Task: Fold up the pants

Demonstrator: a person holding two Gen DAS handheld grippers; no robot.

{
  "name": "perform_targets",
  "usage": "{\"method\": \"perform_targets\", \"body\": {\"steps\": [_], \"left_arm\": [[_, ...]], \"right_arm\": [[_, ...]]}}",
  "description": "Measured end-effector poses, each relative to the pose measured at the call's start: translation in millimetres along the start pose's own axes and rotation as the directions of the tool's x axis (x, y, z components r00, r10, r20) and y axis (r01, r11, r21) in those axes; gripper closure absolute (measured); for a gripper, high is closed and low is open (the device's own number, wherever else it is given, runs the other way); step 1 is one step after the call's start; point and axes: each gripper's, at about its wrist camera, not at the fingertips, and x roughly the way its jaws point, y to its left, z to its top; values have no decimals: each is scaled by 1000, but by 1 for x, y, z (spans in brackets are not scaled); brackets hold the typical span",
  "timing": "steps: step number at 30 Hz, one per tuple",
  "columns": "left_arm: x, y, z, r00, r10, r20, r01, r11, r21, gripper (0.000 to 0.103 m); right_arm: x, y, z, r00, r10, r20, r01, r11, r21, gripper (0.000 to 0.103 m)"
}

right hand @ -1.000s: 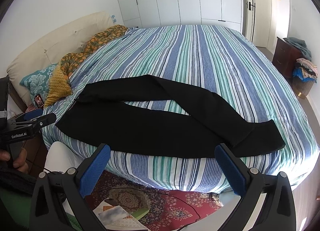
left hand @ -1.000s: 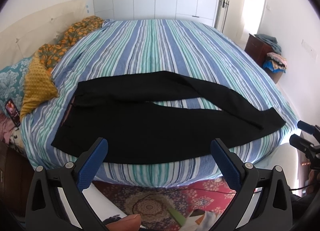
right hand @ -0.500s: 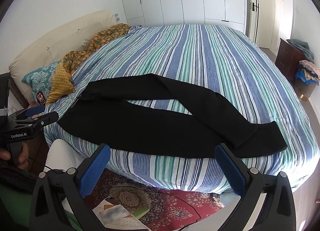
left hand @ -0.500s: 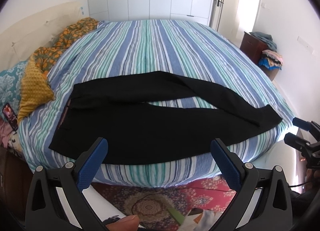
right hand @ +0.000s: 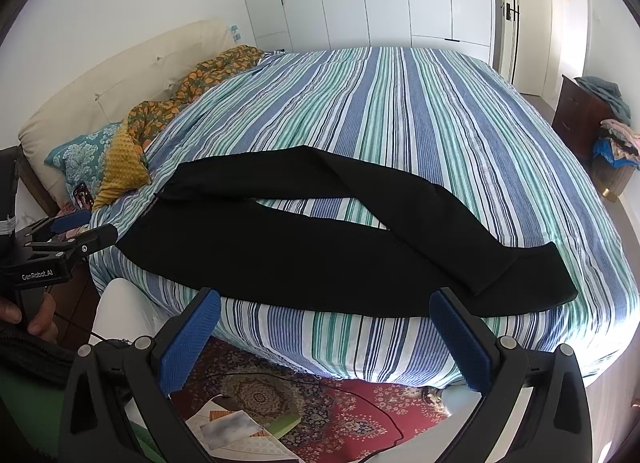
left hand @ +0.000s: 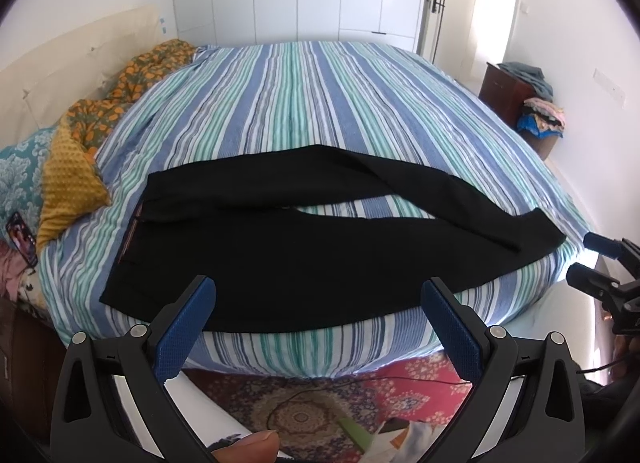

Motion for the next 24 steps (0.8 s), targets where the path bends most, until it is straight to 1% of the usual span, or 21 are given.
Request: {"method": "perform_targets", "body": {"steps": [24], "left_arm": [[0,0,0,1000,3,0,-3,1000,-2,0]], "right_arm": [[2,-1,-4,1000,2,-2,-2,1000,12,0]]}}
